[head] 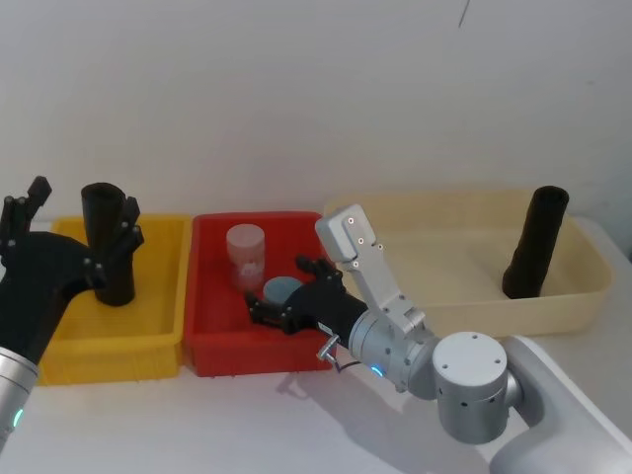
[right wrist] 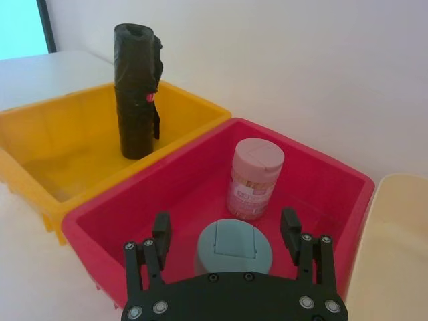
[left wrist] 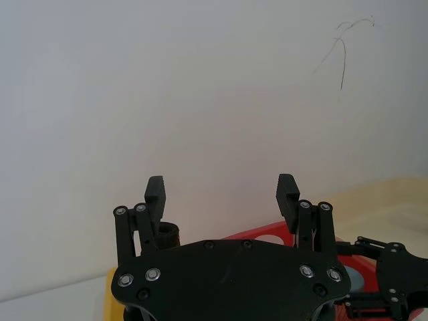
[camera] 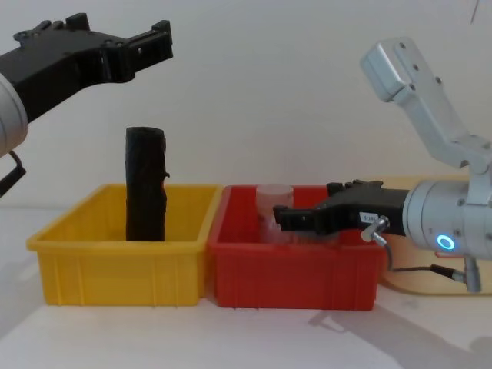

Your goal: Pick up the garbage bag with the one hand and transfer it to the other hand.

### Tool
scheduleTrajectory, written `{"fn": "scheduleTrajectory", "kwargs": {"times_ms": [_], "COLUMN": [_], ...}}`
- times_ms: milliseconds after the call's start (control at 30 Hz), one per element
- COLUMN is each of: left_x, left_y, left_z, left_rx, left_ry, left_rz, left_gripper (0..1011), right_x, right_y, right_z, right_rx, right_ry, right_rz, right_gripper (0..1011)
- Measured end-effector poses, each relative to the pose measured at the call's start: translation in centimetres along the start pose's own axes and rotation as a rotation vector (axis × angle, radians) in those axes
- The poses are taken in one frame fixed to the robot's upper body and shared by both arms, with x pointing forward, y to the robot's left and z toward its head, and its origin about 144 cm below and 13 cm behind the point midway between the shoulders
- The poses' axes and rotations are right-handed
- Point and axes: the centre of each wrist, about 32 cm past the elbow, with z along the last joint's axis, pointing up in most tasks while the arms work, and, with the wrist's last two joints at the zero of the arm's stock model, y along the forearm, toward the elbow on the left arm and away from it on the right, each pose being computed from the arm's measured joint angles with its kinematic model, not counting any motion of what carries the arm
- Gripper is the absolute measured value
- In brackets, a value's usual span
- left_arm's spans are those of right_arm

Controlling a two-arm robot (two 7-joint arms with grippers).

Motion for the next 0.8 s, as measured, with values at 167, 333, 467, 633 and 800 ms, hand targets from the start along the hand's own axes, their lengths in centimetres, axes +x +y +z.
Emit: {"fn": "scheduleTrajectory", "kwargs": {"times_ms": [167,333,467,633,800], "left_x": [0.00,0.00,0.00,0.00,0.00], "left_y": [0.00,0.00,0.00,0.00,0.00], "left_z": [0.00,0.00,0.00,0.00,0.00], "left_rx": [0.000,0.000,0.000,0.000,0.000], "left_ry": [0.000,0.000,0.000,0.000,0.000], "left_rz": [0.000,0.000,0.000,0.000,0.000], "left_gripper": [1001,1001,1000,1001,1001], "right_x": [0.21,0.41,0.57,0.78,0.97], "right_y": [0.10,0.13,0.13,0.11,0.11], "right_z": [-0.13,-0.26,-0.33,-0.37,-0.33], "right_rx": [-0.005,-0.012,-0.018,-0.034,-0.055], "right_ry": [0.003,0.003,-0.002,-0.018,-0.028], "right_rz": [-0.007,-0.011,-0.010,-0.002,0.003], "right_gripper": [1000,1000,1000,1000,1000]}}
